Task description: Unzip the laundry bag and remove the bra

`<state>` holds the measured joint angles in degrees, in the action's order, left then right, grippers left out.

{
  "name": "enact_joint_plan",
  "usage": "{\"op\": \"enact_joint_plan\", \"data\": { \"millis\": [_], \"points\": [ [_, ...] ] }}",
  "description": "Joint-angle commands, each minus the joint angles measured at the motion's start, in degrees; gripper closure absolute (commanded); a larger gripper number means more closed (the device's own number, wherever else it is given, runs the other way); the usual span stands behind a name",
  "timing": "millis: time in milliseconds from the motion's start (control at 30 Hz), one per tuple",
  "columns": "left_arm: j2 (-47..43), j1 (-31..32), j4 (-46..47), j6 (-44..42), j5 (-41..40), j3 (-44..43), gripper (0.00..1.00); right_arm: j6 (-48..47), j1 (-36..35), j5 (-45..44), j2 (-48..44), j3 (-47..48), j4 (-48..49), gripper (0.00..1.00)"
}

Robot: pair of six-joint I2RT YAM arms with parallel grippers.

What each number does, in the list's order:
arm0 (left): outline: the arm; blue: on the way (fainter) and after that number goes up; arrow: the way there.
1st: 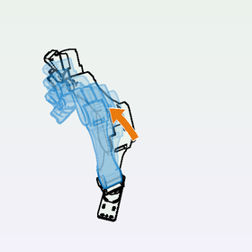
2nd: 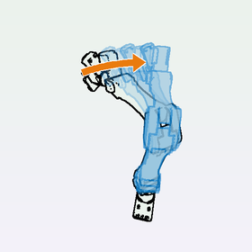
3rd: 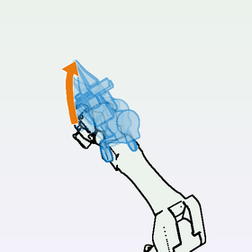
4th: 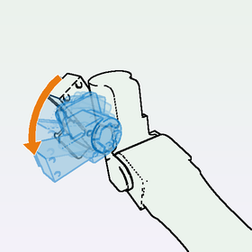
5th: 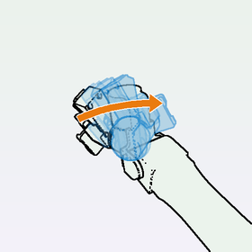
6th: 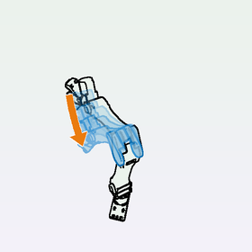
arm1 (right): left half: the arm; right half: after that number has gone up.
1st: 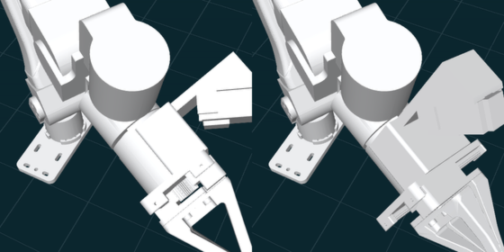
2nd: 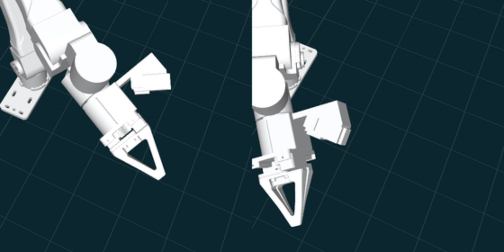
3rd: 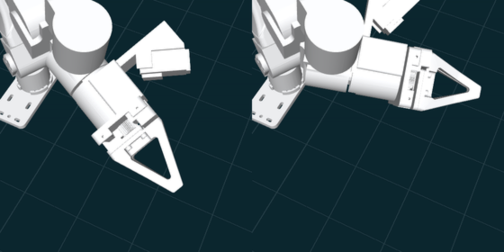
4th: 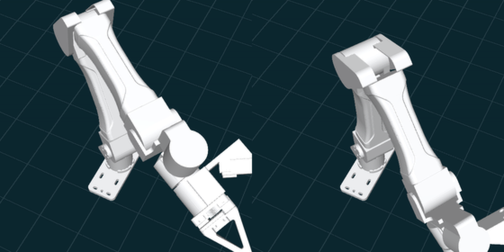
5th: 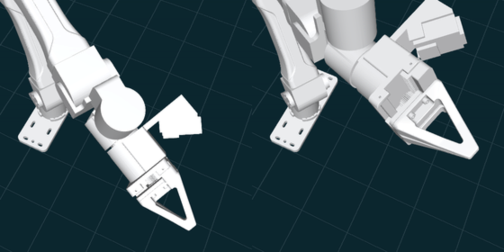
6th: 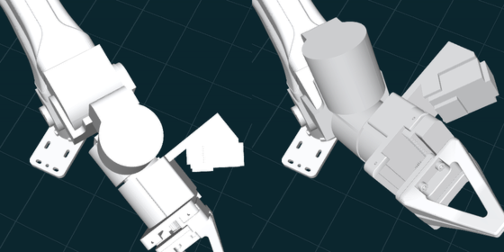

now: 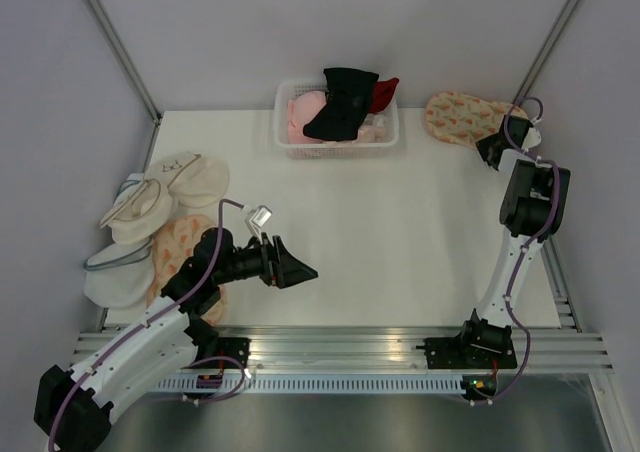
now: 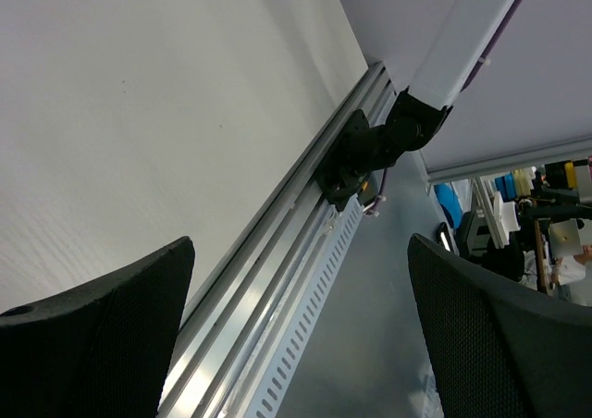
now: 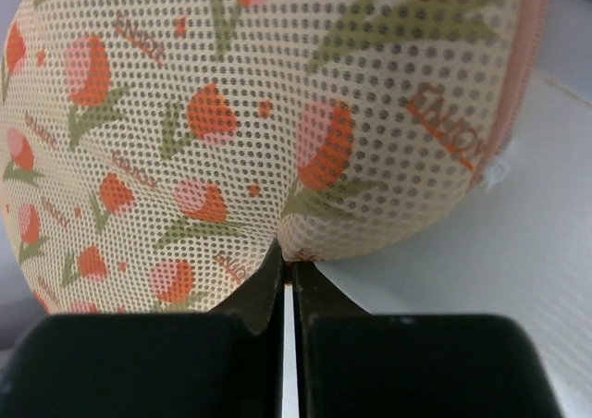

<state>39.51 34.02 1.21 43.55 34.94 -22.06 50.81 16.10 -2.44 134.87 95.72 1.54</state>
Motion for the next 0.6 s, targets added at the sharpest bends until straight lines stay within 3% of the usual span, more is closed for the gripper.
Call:
{"op": "enact_joint_plan", "data": {
  "millis": [0,167,233,400,567],
  "points": [
    [-1.45,0.34,2.83,2.59,-2.07,0.88,0.0,-3.07,-1.24,2.17,-2.14,-6.86,-8.91,1.0],
    [-0.48,0.43,2.57,2.42,-3.03,0.97,0.01,-12.48,-5.01,0.42,-9.79,-9.92,-19.9,0.99],
    [0.13,0.43,2.48,1.89,-3.03,0.27,0.01,-13.8,-6.77,-4.14,-14.7,-12.82,-23.77,1.0],
    [3.03,0.61,1.78,0.83,-3.91,-1.93,0.01,-16.34,-14.24,-8.72,-30.52,-30.31,-22.28,1.0],
    [3.82,0.96,1.16,0.66,-6.28,-1.49,0.01,-23.82,-22.24,-5.83,-44.93,-44.98,-26.06,1.0]
  ]
}}
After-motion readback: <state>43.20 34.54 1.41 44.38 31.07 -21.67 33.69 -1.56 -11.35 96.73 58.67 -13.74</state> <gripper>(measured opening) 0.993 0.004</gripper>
